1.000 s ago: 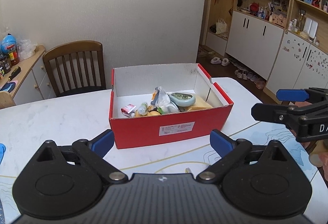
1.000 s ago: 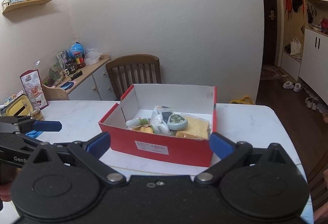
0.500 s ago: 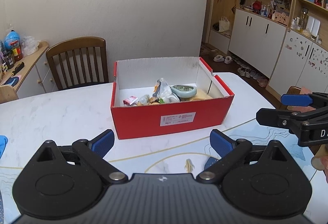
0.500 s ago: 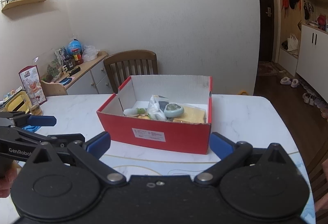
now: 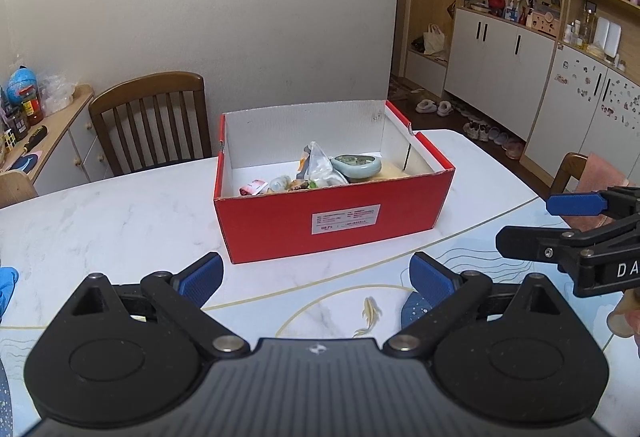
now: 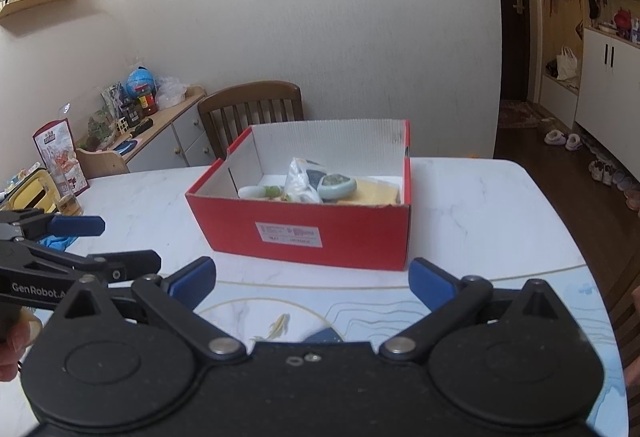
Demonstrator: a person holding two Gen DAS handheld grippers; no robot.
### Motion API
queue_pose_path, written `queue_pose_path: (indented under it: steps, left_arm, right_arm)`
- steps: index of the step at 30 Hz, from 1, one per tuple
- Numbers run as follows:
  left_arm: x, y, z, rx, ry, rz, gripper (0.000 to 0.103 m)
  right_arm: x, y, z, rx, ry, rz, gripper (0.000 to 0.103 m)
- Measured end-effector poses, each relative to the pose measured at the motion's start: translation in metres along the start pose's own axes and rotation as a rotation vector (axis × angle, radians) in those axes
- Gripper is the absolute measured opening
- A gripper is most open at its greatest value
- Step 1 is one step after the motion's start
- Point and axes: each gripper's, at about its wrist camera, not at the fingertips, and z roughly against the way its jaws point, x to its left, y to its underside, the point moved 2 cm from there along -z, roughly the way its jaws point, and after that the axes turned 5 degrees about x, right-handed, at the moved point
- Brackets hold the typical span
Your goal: Organize objects
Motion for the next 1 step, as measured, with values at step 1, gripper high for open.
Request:
queue_pose_path:
  steps: [1]
  left_arm:
    - [0.0003,0.0007,-0.0002,0.001,0.001,0.001,0.1]
  right_arm:
    - [-0.0002,0.0012,-0.0002,0.002,0.002,-0.002,0.103]
